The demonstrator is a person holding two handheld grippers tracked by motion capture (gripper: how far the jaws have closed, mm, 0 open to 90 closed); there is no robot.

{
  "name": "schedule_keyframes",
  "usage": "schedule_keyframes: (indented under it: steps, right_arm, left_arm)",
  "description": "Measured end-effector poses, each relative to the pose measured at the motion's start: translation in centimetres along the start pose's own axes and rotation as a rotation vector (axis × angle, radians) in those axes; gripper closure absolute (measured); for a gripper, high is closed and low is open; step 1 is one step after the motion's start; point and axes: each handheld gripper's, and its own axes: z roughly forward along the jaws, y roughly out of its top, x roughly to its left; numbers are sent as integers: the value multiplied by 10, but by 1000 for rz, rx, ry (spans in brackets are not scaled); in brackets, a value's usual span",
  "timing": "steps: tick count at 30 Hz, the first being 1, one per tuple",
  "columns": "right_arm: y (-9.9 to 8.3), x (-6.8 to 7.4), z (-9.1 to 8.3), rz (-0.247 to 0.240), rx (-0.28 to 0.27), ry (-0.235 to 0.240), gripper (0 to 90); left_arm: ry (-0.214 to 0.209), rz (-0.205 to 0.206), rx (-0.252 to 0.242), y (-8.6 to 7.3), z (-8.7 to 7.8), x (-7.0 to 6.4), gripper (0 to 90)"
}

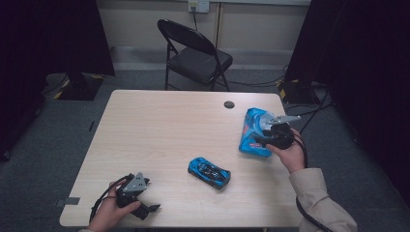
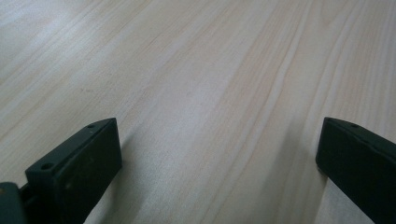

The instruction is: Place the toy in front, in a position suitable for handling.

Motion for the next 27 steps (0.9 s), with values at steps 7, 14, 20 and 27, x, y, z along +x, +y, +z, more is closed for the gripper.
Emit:
schedule_keyframes:
  steps: [7,14,20,27]
  right_arm:
    - [-4,0,-11,2,5,-10,494]
    - [-4,-8,-22,-3,9,-47,490]
    - [1,-14,-19,3,5,-72,470]
    - [6,-24,-7,30,8,-82,483]
  left_arm:
    - [0,3,2,0,0,0,0]
    - [-2,3,1,0,0,0,0]
    - [-2,3,0,0,0,1,0]
    - [-1,4,0,0,0,1,0]
